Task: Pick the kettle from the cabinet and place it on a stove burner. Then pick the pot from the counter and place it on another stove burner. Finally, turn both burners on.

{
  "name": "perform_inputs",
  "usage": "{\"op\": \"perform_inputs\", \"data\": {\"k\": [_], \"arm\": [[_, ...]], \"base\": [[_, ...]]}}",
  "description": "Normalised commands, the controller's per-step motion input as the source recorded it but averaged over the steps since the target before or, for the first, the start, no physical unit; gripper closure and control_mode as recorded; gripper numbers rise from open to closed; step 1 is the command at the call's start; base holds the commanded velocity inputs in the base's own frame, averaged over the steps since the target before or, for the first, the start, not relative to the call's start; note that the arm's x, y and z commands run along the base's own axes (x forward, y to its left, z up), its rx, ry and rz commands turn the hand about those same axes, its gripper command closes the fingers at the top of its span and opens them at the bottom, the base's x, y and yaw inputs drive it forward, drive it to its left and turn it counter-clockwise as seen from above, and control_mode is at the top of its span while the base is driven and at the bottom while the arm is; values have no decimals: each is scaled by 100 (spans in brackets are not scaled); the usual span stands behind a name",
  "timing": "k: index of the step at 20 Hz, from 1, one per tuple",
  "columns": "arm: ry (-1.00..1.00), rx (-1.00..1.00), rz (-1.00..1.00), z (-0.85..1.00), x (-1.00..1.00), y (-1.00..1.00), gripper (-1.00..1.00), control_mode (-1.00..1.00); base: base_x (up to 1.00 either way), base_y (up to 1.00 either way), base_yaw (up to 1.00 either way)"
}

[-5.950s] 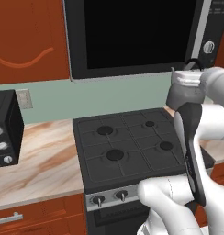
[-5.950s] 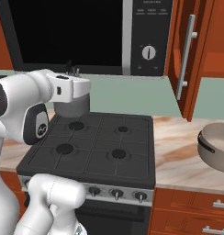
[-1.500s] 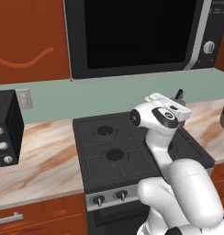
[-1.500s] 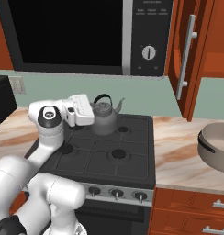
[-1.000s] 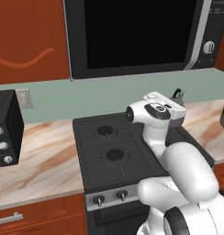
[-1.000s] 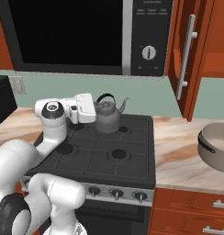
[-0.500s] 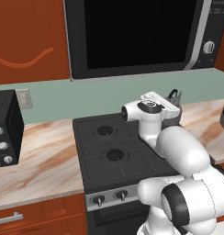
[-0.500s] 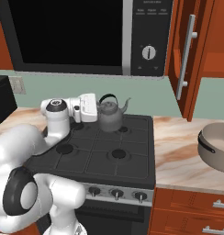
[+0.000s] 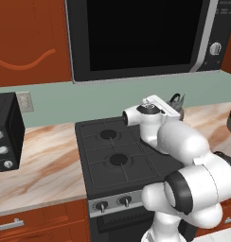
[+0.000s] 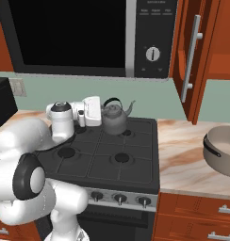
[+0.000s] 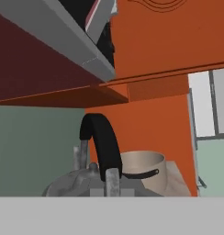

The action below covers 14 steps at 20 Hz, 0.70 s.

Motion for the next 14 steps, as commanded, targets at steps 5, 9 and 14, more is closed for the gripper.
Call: {"op": "perform_inputs", "data": {"k": [5, 9, 14], "arm": [[-5, 0, -1, -10, 23, -5, 100, -100], [-5, 0, -1, -8, 21, -7, 100, -100], [-3, 0, 0, -13, 20, -2, 100, -100]], "base": [[0, 0, 0], [0, 0, 0], [0, 0, 0]]}}
